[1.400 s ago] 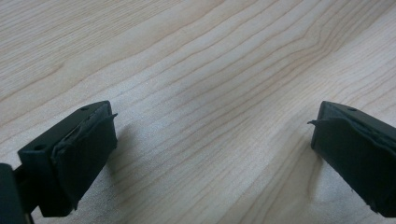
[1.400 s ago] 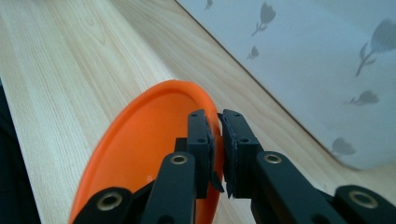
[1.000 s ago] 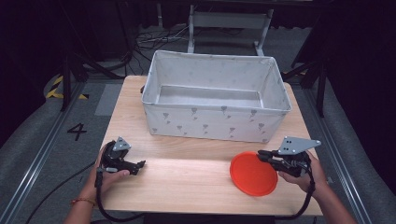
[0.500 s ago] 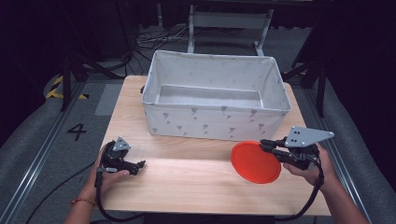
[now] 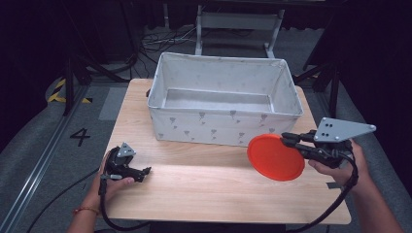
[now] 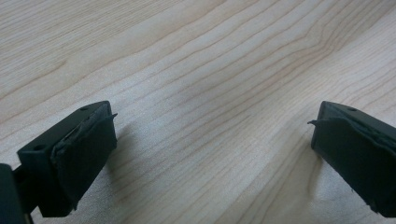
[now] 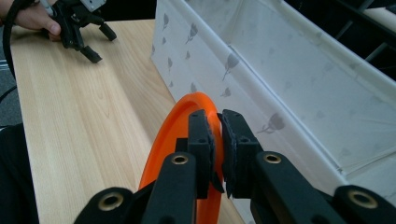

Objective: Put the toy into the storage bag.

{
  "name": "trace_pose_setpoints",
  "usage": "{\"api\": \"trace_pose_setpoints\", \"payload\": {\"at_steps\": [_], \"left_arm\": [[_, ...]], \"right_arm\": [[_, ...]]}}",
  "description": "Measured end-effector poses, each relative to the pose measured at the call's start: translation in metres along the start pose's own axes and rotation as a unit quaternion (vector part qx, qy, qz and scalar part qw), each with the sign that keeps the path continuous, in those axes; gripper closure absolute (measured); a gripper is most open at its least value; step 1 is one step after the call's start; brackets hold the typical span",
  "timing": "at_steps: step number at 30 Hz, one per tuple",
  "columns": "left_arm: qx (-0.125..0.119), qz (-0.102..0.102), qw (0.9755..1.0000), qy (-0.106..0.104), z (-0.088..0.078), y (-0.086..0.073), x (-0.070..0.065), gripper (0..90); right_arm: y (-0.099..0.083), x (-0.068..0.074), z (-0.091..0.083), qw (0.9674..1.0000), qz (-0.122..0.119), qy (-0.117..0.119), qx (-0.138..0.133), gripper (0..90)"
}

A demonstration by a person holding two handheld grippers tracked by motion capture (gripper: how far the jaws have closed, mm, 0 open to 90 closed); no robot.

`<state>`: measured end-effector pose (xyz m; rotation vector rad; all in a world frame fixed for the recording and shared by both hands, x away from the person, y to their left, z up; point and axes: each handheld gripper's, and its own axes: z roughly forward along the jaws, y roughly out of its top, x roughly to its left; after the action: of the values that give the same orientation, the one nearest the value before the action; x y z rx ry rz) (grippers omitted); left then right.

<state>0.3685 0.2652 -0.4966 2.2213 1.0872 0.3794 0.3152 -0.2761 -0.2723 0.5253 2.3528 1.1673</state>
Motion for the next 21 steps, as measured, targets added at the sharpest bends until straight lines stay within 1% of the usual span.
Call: {"api": "trace_pose_setpoints", "payload": {"at_steps": [3,7,11,12,17,21], "left_arm": [[0.001,0.0,1.0,0.0,0.0,0.0,0.0,0.5],[0.0,0.0,1.0,0.0,0.0,0.0,0.0,0.5],[0.0,0.0,1.0,0.0,0.0,0.0,0.0,0.5],[0.001,0.0,1.0,0.0,0.0,0.0,0.0,0.4],[0.001,0.0,1.0,0.0,0.0,0.0,0.0,0.5],[0.0,-0.001,1.0,0.001,0.0,0.0,0.0,0.4]], "right_arm": [[0.007,-0.005,-0.008,1.0,0.0,-0.004,-0.007,83.3],[0.014,-0.011,-0.016,0.9999,-0.003,-0.01,-0.009,83.4],[0.025,-0.018,-0.023,0.9996,-0.006,-0.025,-0.012,83.4],[0.027,-0.02,-0.025,0.9995,-0.006,-0.026,-0.016,83.4],[0.035,-0.03,-0.03,0.9991,0.0,-0.032,-0.028,83.4],[0.042,-0.038,-0.03,0.999,0.002,-0.037,-0.023,83.4]]}}
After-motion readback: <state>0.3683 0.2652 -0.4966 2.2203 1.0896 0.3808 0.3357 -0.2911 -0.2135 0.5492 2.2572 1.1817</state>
